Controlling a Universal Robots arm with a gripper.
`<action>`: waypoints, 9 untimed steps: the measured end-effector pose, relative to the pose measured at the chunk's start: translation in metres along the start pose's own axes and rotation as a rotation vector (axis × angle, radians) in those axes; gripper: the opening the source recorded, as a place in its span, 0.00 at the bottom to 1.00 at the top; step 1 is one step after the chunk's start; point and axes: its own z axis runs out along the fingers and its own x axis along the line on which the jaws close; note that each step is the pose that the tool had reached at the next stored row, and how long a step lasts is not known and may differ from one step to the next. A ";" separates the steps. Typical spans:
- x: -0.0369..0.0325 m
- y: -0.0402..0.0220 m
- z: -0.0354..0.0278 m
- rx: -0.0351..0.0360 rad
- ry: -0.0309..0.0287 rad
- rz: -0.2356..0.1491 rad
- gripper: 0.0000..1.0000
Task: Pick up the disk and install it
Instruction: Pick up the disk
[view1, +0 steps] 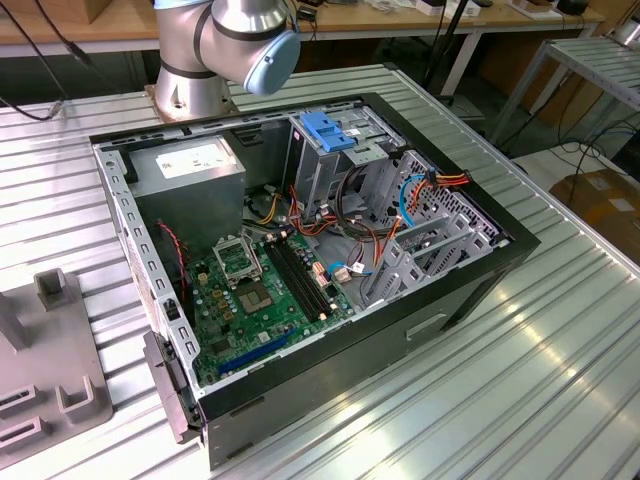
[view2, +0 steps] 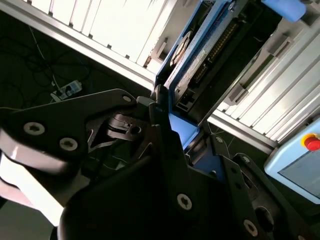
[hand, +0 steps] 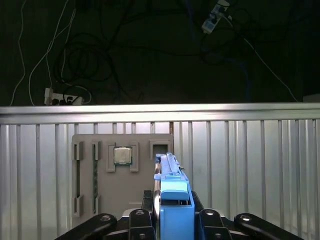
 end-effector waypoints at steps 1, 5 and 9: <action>-0.0001 0.0000 -0.0028 -0.0001 0.0000 0.000 0.37; -0.0003 0.0002 -0.0135 -0.0001 0.0001 0.000 0.37; -0.0005 0.0004 -0.0242 -0.0001 0.0001 0.000 0.37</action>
